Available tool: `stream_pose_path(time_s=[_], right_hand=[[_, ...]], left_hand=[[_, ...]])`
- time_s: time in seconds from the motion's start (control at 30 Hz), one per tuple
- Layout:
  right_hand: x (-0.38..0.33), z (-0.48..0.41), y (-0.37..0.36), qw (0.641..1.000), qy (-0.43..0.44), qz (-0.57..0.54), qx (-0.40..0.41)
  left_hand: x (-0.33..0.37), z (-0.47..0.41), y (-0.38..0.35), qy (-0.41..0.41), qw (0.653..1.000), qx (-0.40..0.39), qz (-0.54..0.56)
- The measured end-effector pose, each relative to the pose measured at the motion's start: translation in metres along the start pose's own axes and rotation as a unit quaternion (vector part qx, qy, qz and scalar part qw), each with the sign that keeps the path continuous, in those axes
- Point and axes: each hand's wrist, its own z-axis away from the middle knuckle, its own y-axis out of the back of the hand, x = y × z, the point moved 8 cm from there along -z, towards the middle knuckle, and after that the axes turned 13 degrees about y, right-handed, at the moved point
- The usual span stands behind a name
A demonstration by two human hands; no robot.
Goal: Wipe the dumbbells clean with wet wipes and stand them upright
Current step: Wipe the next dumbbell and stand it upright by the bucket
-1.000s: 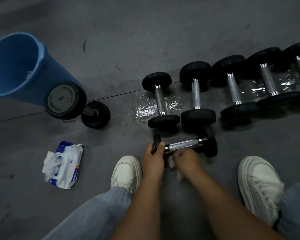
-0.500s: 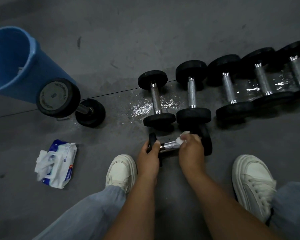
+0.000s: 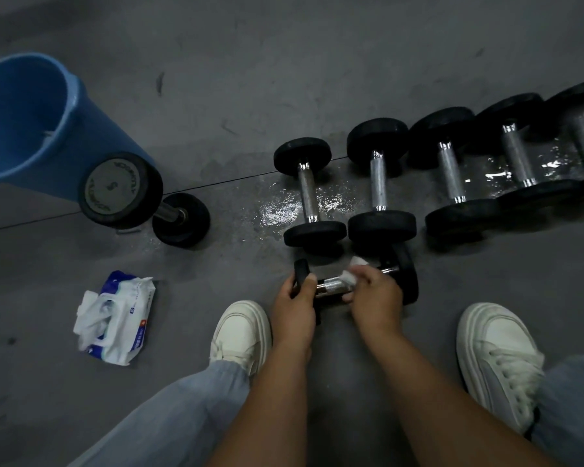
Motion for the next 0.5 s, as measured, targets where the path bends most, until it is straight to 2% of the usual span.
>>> stream_pose_path(time_s=[0.1,0.13,0.2,0.23,0.33,0.37,0.4,0.47,0.5], right_hand=[[-0.007,-0.003,-0.015,0.994,0.001,-0.006,-0.109],[-0.01,-0.008,-0.013,0.995,0.003,-0.004,-0.098],[-0.011,-0.018,0.004,0.999,0.014,0.03,-0.022],[-0.008,-0.019,0.004,0.999,-0.002,0.035,-0.023],[-0.014,-0.014,-0.025,0.989,-0.023,-0.004,-0.143],[-0.021,-0.014,-0.026,0.988,-0.015,-0.009,-0.151],[-0.023,-0.018,-0.023,0.992,-0.002,-0.011,-0.129],[-0.019,-0.026,-0.005,0.996,0.029,0.074,-0.05],[-0.016,-0.024,-0.005,0.99,0.038,0.127,-0.058]], left_hand=[[0.001,0.0,0.0,-0.004,1.0,0.005,-0.007],[0.002,0.0,0.0,-0.002,1.0,0.003,-0.004],[0.001,0.0,-0.001,0.003,1.0,0.001,0.006],[0.002,0.0,-0.001,0.002,1.0,0.0,0.006],[0.002,0.0,0.0,-0.006,1.0,0.001,-0.006],[0.004,0.0,-0.001,-0.008,1.0,-0.004,-0.008],[0.004,0.0,-0.001,-0.006,1.0,-0.007,-0.009],[0.002,0.0,-0.001,0.001,1.0,-0.008,-0.005],[0.003,0.001,-0.001,0.002,1.0,-0.008,-0.003]])
